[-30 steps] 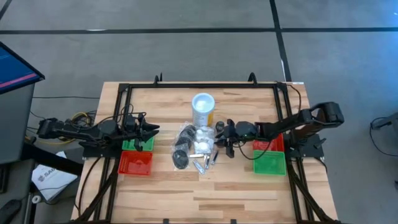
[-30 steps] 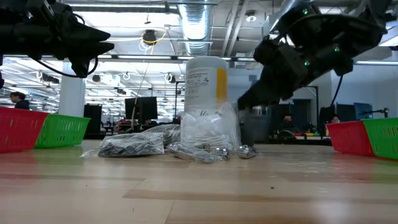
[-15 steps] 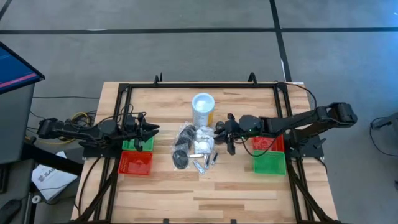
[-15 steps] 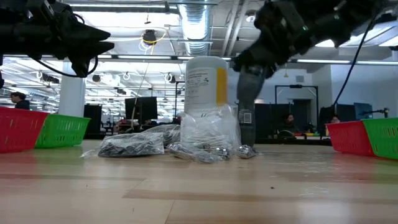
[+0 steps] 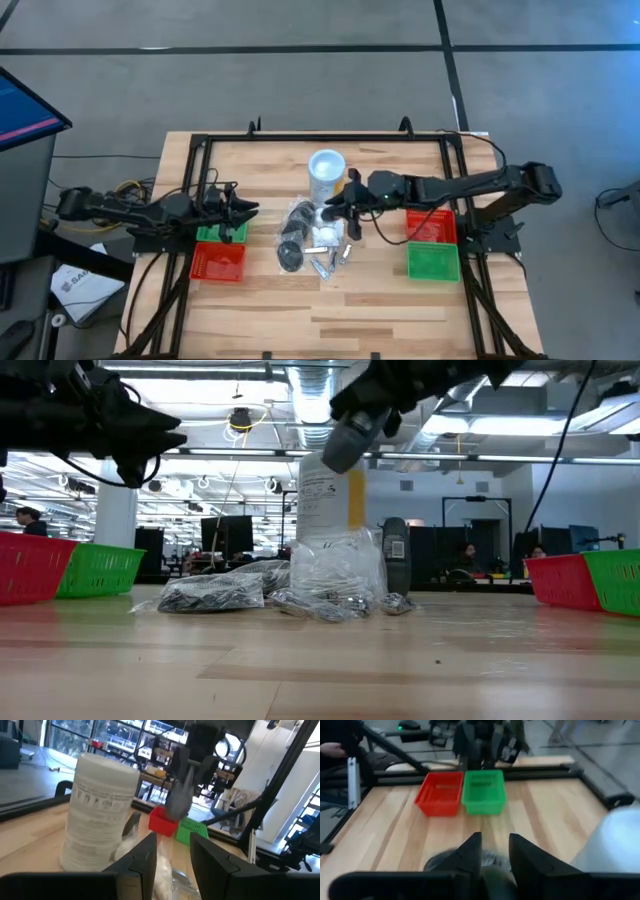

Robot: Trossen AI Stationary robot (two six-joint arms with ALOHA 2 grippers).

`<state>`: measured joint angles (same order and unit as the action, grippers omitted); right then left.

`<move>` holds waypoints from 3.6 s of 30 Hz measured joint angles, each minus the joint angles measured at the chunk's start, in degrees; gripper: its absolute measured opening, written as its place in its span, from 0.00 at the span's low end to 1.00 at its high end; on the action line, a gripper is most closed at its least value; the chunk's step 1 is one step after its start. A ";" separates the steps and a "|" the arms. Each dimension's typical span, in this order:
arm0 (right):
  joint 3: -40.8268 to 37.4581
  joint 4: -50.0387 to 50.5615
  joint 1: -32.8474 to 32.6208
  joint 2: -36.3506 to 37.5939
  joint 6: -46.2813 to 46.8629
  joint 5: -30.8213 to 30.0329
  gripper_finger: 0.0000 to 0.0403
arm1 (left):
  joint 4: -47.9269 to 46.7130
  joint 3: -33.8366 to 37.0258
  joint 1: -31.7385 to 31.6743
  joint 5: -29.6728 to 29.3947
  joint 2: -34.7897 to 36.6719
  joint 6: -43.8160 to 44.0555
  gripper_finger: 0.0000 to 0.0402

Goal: Pick & Place Travel size toiletries
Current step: Put the gray deodorant into the left green bin

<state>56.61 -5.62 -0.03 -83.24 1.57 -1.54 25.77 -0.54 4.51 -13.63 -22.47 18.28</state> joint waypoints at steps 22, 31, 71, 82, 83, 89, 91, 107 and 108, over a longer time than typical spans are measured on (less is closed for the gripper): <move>15.77 16.15 -0.36 -12.10 -3.60 0.55 0.05 | 16.03 -3.69 0.02 3.10 -23.76 -0.44 0.27; 15.74 21.47 -1.51 -15.41 -1.27 0.36 0.13 | 15.95 -3.69 0.02 3.08 -24.48 -0.44 0.27; -0.95 26.58 6.10 0.84 0.63 -3.93 0.49 | 16.76 -3.58 0.02 4.42 -24.41 -0.02 0.27; -0.94 26.61 9.68 0.47 -0.68 -3.91 0.54 | 16.73 -3.58 0.02 4.15 -24.42 0.00 0.27; -0.93 26.63 9.78 0.47 -0.69 -3.91 0.55 | 16.73 -3.58 0.02 4.15 -24.41 0.00 0.27; -0.95 26.70 10.37 0.47 -1.73 -3.89 0.55 | 16.73 -3.58 0.02 4.20 -24.41 0.00 0.27; -0.94 27.23 10.61 0.47 -1.72 -3.88 0.55 | 16.71 -3.57 0.02 4.20 -24.42 0.00 0.27; -4.87 23.11 10.69 0.50 -0.48 -3.85 0.55 | 16.71 -3.58 0.02 4.46 -24.42 0.00 0.27; -4.87 23.17 10.69 0.50 -0.48 -3.85 0.55 | 16.71 -3.58 0.02 4.46 -24.42 0.01 0.27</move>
<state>51.75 17.55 10.66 -82.74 1.08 -5.39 42.48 -4.11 4.54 -9.17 -46.89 18.29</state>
